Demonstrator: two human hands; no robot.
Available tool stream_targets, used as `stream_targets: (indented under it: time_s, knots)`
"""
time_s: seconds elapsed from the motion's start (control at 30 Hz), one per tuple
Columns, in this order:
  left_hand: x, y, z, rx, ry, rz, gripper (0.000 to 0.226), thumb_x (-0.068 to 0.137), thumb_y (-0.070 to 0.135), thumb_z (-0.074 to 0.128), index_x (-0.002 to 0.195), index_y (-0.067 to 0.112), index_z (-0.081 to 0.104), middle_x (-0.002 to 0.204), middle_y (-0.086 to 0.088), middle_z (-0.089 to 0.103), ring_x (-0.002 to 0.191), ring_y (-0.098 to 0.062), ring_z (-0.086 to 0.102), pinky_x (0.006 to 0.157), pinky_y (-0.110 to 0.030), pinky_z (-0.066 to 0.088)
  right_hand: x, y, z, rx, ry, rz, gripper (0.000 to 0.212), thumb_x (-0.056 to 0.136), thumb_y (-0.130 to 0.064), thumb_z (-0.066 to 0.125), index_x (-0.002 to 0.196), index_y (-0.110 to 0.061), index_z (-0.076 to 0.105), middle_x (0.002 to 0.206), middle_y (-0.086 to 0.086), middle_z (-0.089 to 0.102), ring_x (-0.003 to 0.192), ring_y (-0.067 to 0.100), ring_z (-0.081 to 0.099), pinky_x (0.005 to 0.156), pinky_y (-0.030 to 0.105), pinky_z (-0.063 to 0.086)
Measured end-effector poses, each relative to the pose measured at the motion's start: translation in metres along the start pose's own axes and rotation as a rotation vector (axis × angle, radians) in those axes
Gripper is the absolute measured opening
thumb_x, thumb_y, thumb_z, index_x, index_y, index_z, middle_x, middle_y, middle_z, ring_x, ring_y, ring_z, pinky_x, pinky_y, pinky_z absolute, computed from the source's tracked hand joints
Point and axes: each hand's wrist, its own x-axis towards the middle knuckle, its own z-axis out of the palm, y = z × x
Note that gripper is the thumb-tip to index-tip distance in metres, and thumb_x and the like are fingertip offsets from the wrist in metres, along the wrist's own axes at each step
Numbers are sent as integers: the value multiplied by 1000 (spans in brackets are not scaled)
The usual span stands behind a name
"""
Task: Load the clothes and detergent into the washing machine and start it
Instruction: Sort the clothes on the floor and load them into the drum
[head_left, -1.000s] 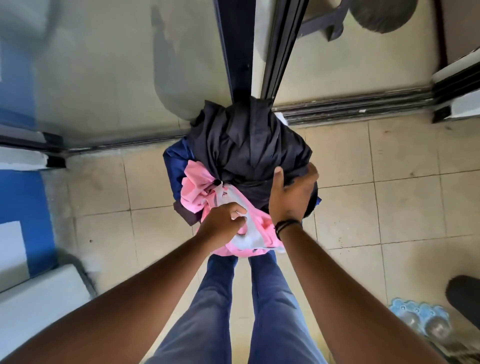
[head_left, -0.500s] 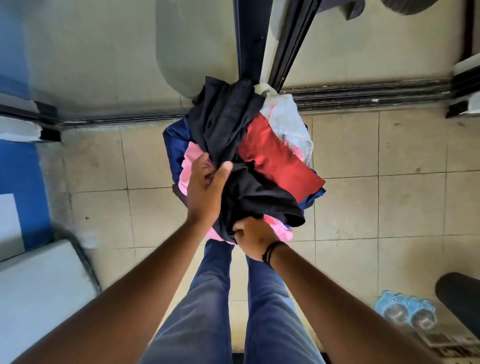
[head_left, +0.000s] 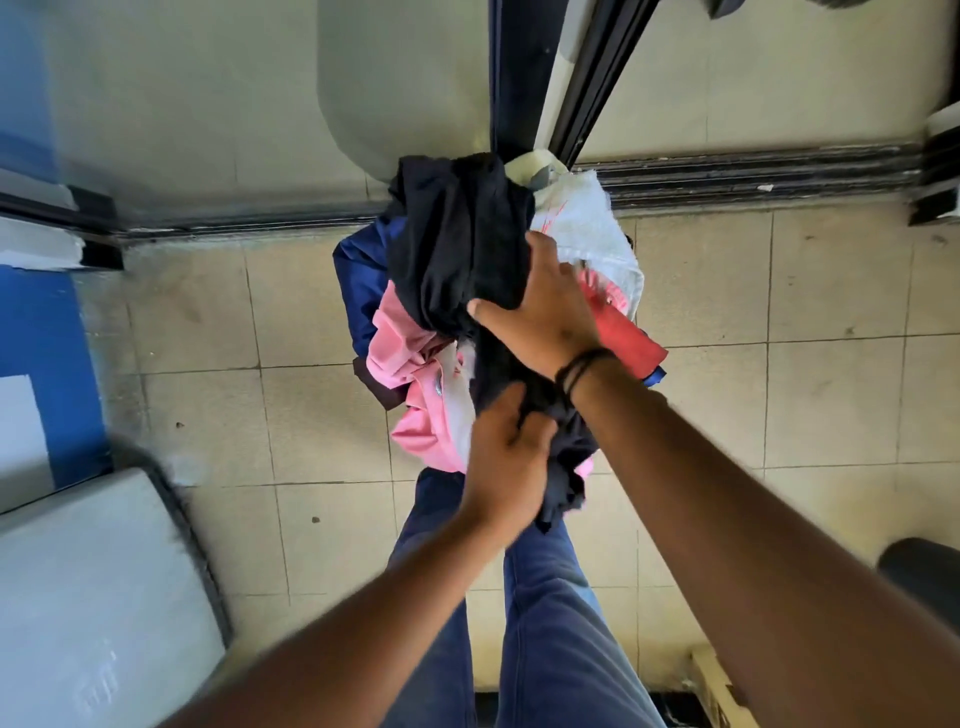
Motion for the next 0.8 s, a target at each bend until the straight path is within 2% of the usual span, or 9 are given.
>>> stream_targets:
  time_s: [0.07, 0.2, 0.27, 0.33, 0.43, 0.5, 0.63, 0.73, 0.8]
  knots:
    - [-24, -5, -2, 9, -89, -3, 11, 77, 10, 48, 70, 13, 40, 60, -8, 37, 59, -23, 31, 54, -45, 31, 17, 0, 15, -20, -97, 27, 97, 79, -34, 73, 154, -20, 14, 133, 17, 56, 120, 33, 56, 103, 40, 47]
    - [-29, -24, -35, 119, -117, 6, 22, 83, 26, 49, 70, 11, 39, 59, -1, 38, 58, -18, 34, 55, -49, 33, 22, 5, 37, -203, -93, -34, 83, 92, -14, 55, 158, -16, 5, 105, 16, 68, 98, 35, 66, 82, 35, 47]
    - [-11, -27, -52, 82, -16, 1, 29, 86, 37, 47, 65, 16, 43, 61, 3, 44, 60, -16, 41, 57, -48, 38, 15, 6, 34, -222, -64, -55, 71, 94, -14, 48, 157, -14, 15, 102, 16, 69, 98, 36, 65, 82, 35, 48]
    - [14, -28, -70, 52, 190, -33, 34, 87, 46, 44, 71, 20, 59, 72, 3, 61, 69, -18, 54, 68, -42, 45, 1, 3, 26, -159, 44, -140, 56, 92, -16, 45, 148, -12, 40, 112, 18, 70, 106, 38, 63, 91, 43, 51]
    - [48, -19, -92, -43, 463, -39, 44, 87, 65, 46, 87, 24, 60, 90, -3, 68, 88, -31, 65, 83, -51, 52, -45, -16, 18, 20, 252, -426, 36, 85, -13, 45, 116, -6, 64, 94, 11, 73, 85, 26, 65, 75, 34, 50]
    - [64, -2, -96, -90, 518, 30, 46, 87, 67, 49, 100, 23, 58, 98, 1, 64, 100, -29, 65, 94, -54, 52, -74, -17, 20, 161, 241, -476, 27, 82, -6, 45, 99, -7, 66, 80, 2, 67, 73, 17, 59, 67, 28, 44]
    - [90, 21, -89, -174, 265, 8, 44, 86, 48, 70, 118, 18, 64, 112, 6, 72, 108, -11, 67, 100, -37, 53, -95, 3, 29, -12, -213, -265, 21, 78, -19, 40, 79, -15, 60, 62, -3, 54, 64, 20, 55, 66, 40, 50]
    - [95, 22, -75, 279, 144, -50, 21, 86, 32, 72, 99, 15, 70, 85, 5, 72, 76, -7, 65, 70, -11, 46, -103, -4, 20, 9, -483, -271, 14, 74, -22, 44, 70, -22, 58, 62, -4, 60, 64, 14, 58, 67, 40, 52]
    - [84, 20, -61, 362, 174, -70, 13, 88, 19, 63, 82, 7, 61, 69, 1, 60, 61, -13, 51, 60, -25, 41, -100, -7, 4, -73, -644, -236, 16, 72, -28, 50, 71, -17, 62, 66, 0, 65, 67, 17, 62, 70, 42, 53]
